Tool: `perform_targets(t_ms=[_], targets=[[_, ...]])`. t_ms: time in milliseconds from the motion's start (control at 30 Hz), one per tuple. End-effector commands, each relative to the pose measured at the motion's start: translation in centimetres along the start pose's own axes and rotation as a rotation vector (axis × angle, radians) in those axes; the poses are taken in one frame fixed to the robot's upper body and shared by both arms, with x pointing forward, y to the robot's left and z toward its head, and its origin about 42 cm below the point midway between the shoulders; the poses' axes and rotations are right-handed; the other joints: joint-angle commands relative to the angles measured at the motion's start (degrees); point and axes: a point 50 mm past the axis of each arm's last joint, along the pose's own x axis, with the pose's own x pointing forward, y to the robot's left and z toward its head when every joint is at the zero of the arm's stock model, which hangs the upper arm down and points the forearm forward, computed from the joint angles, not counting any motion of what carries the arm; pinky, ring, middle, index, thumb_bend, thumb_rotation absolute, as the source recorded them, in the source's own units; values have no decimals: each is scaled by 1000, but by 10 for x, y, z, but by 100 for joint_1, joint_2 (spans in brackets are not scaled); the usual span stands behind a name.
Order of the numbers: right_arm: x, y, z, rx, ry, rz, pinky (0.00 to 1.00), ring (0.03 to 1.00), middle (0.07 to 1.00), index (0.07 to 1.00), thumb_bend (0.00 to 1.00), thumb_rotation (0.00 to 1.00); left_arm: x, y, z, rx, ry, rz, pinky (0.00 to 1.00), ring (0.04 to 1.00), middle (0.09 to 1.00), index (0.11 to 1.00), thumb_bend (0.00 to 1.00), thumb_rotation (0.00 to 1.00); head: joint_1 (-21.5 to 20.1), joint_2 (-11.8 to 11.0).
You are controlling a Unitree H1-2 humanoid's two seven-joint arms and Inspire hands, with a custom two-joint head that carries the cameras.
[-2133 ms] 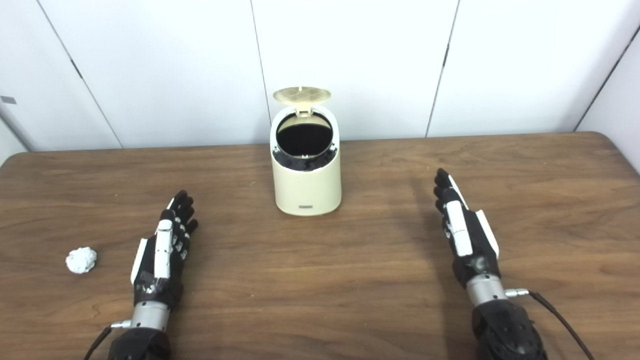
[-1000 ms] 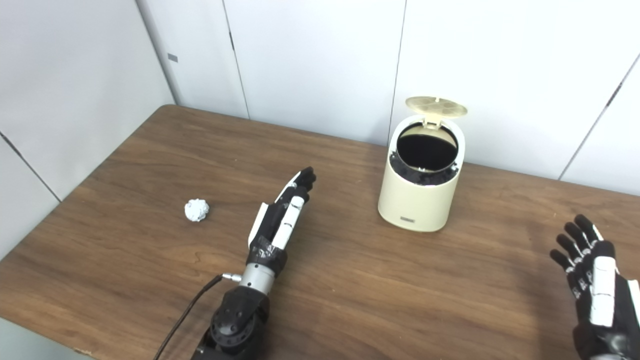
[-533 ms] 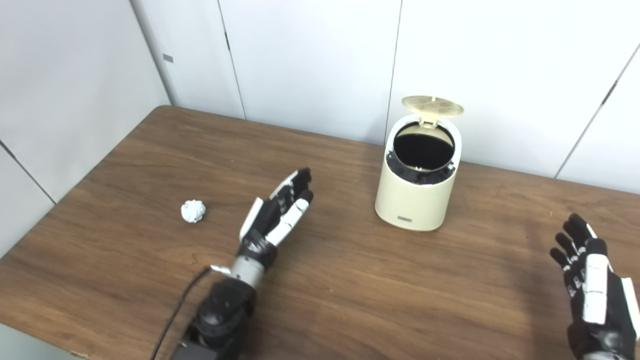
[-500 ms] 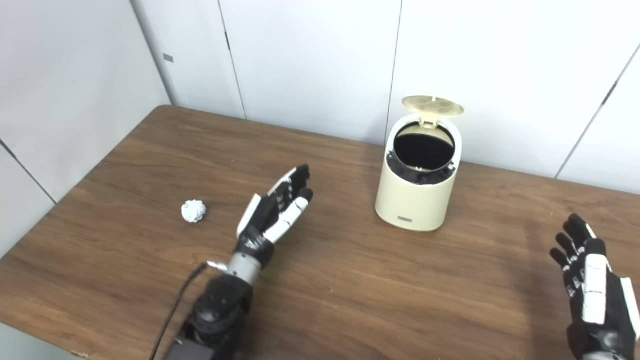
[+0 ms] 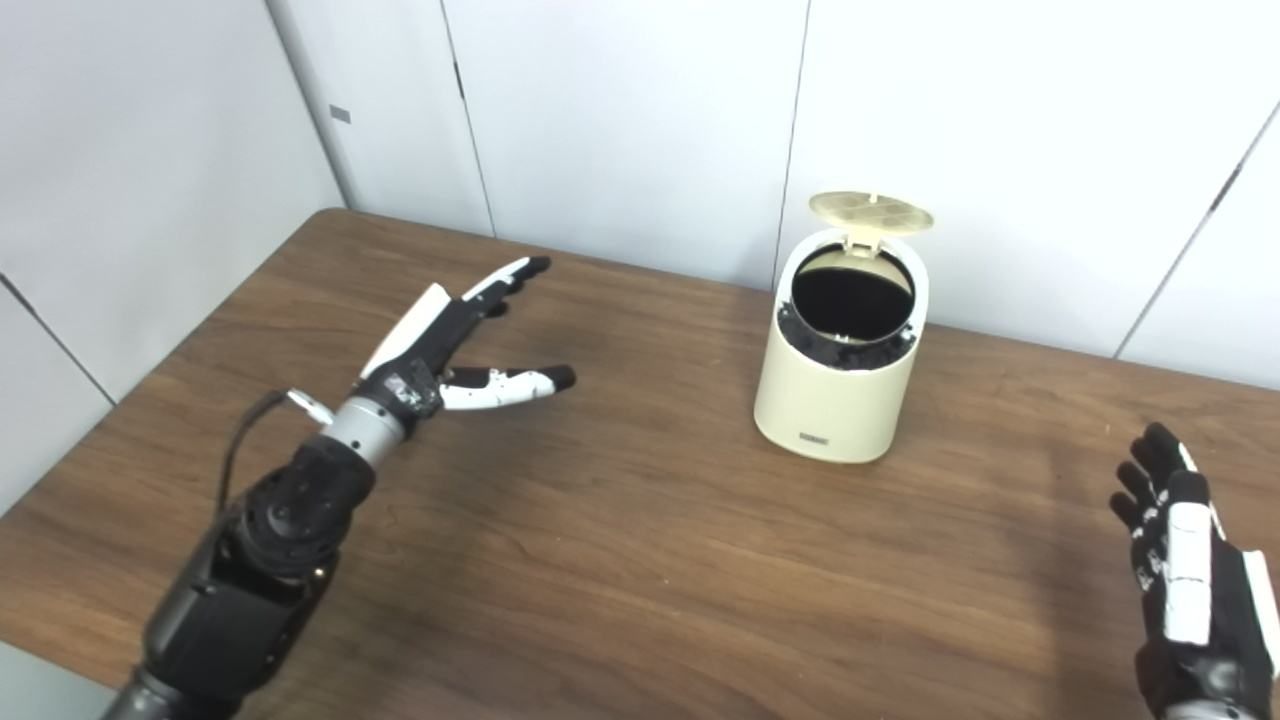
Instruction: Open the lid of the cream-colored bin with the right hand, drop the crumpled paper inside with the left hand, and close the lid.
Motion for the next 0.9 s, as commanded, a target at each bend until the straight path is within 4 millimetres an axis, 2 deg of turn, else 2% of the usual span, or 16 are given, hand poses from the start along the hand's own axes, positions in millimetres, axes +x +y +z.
perform_targets(t_ms=[0, 133, 267, 400, 567, 767, 867], targets=[[3, -1, 16, -5, -61, 3, 937, 936, 945, 941, 462, 1000, 4, 23, 15, 110, -40, 61, 837, 924, 934, 930, 863, 394, 6, 6], [2, -1, 18, 3, -55, 1, 941, 935, 944, 940, 474, 1000, -1, 40, 10, 295, 16, 54, 803, 923, 929, 924, 879, 427, 46, 37], [1, -1, 20, -4, -49, 0, 960, 939, 947, 947, 469, 1000, -8, 55, -3, 421, 64, 11, 804, 930, 920, 901, 915, 381, 54, 70], [0, -2, 21, -8, -51, 2, 981, 948, 953, 959, 465, 1000, -14, 63, -13, 526, 105, -25, 802, 923, 917, 902, 950, 420, 62, 94], [1, -3, 21, 1, -48, 6, 999, 955, 957, 965, 455, 1000, -18, 69, -21, 599, 145, -34, 832, 927, 926, 923, 950, 437, 86, 99], [0, -1, 21, 2, -46, 8, 999, 956, 957, 962, 472, 1000, -22, 73, -33, 668, 165, -20, 849, 917, 914, 921, 939, 401, 60, 127], [1, -1, 20, 5, -47, 6, 1000, 956, 956, 962, 461, 1000, -23, 75, -38, 664, 189, -28, 822, 912, 915, 922, 938, 393, 18, 145]])
